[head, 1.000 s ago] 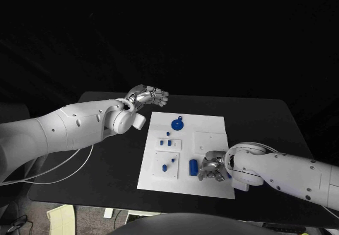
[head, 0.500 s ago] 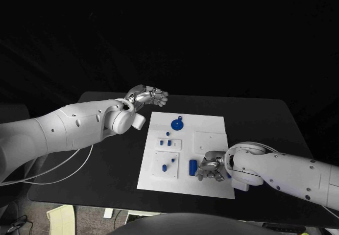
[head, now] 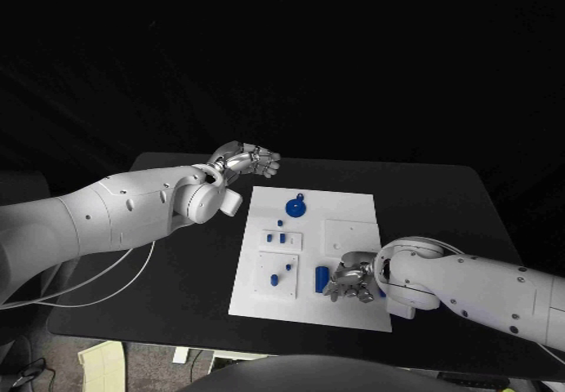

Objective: Assemble the parts on the task board

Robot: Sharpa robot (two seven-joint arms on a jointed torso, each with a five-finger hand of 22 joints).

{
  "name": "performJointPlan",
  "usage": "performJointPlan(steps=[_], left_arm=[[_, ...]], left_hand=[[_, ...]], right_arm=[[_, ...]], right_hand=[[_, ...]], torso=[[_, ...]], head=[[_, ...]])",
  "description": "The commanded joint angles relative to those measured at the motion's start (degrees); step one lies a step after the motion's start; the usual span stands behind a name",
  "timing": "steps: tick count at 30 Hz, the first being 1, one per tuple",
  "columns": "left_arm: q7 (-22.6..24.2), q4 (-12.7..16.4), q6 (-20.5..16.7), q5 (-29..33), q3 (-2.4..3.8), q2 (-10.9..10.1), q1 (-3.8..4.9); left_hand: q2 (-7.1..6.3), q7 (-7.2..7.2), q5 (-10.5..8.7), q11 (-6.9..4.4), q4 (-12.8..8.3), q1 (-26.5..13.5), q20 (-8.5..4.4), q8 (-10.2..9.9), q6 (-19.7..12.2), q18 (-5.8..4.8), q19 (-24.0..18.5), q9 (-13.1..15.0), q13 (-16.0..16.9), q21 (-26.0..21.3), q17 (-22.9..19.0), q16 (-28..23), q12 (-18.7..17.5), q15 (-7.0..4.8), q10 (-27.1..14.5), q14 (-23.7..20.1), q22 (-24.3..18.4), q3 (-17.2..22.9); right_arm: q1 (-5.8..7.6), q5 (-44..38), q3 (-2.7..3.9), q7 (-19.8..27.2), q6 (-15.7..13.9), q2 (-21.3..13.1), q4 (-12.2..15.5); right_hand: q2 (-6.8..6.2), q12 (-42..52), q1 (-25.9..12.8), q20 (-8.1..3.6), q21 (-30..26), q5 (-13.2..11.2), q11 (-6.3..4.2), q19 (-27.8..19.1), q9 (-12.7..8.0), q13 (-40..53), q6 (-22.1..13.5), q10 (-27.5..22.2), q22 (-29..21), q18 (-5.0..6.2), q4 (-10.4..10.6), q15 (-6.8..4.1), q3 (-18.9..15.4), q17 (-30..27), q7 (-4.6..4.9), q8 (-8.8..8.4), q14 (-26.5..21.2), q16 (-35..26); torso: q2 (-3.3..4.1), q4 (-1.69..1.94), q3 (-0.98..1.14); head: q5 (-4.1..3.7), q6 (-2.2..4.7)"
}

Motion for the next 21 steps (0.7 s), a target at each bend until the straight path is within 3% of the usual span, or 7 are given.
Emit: performJointPlan(steps=[1,4,7,13,21], left_arm=[[0.3,0.1,0.7,0.3,0.03,0.1,0.03],[0.3,0.1,0.7,0.3,0.03,0.1,0.03],[0.4,0.1,0.7,0.3,0.03,0.1,0.03],[0.4,0.1,0.7,0.3,0.03,-0.1,0.03],[0.4,0.2,0.8,0.3,0.0,-0.3,0.04]], left_hand=[[-0.06,-0.11,-0.1,0.09,0.3,-0.1,0.11,0.4,-0.4,0.97,0.3,-0.1,-0.1,-0.4,0.1,-0.2,-0.2,0.15,-0.1,0.3,0.1,0.2],[-0.06,-0.11,-0.1,0.09,0.3,-0.1,0.11,0.4,-0.4,0.97,0.3,-0.1,-0.1,-0.4,0.1,-0.3,-0.2,0.15,-0.1,0.3,0.1,0.2],[-0.06,-0.11,-0.1,0.09,0.3,-0.1,0.11,0.4,-0.4,0.97,0.3,-0.1,-0.1,-0.4,0.1,-0.3,-0.2,0.16,-0.1,0.3,0.1,0.2],[-0.12,-0.12,-0.12,0.09,0.3,-0.1,0.12,0.4,-0.4,0.96,0.3,-0.1,-0.1,-0.4,0.1,-0.3,-0.2,0.16,-0.1,0.3,0.1,0.2],[-0.18,-0.15,-0.16,0.1,0.3,-0.1,0.13,0.4,-0.4,0.95,0.3,-0.1,-0.1,-0.4,0.1,-0.3,-0.2,0.17,-0.1,0.3,0.1,0.1]], right_arm=[[-0.03,-0.4,-0.01,0.7,-0.3,-0.2,0.0],[-0.03,-0.1,0.0,2.0,-1.9,-1.1,0.5],[0.23,1.3,0.1,4.8,-2.8,-3.3,1.9],[2.51,1.6,0.91,5.9,-3.8,-6.7,4.0],[4.93,-1.5,1.4,5.6,-4.3,-10.7,3.3]], right_hand=[[0.12,-0.3,0.2,-0.22,0.1,0.0,0.02,0.1,0.1,0.1,0.9,0.3,0.6,3.13,-0.1,-0.36,-0.4,0.0,0.3,0.0,0.1,-0.1],[0.23,-0.3,0.3,-0.26,0.1,0.0,0.01,0.1,0.1,0.1,0.9,0.3,0.6,3.13,-0.1,-0.38,-0.5,0.0,0.29,-0.01,0.1,-0.1],[-0.45,-0.4,1.2,-0.42,-0.1,0.0,0.09,0.0,0.1,0.1,0.5,0.2,0.6,3.13,-0.4,-0.35,-0.8,-0.1,0.38,-0.22,0.1,-0.2],[-2.11,-0.3,3.7,-0.74,-0.3,0.1,0.47,0.0,0.2,0.2,-1.0,0.0,0.4,3.13,-0.4,-0.06,-1.3,-0.2,0.8,-0.83,0.0,-0.4],[-3.58,-0.2,5.9,-0.85,-0.4,0.0,0.54,0.1,0.8,0.4,-1.1,0.0,0.4,3.13,-0.4,0.02,-2.1,-0.2,0.87,-0.6,0.1,-0.4]], torso=[[-0.01,-0.02,0.01],[-0.01,-0.03,0.03],[-0.05,-0.09,0.04],[-0.06,-0.2,0.02],[-0.02,-0.13,0.11]], head=[[0.0,0.06],[-0.03,0.12],[-0.12,0.4],[-0.63,0.9],[-1.37,1.21]])
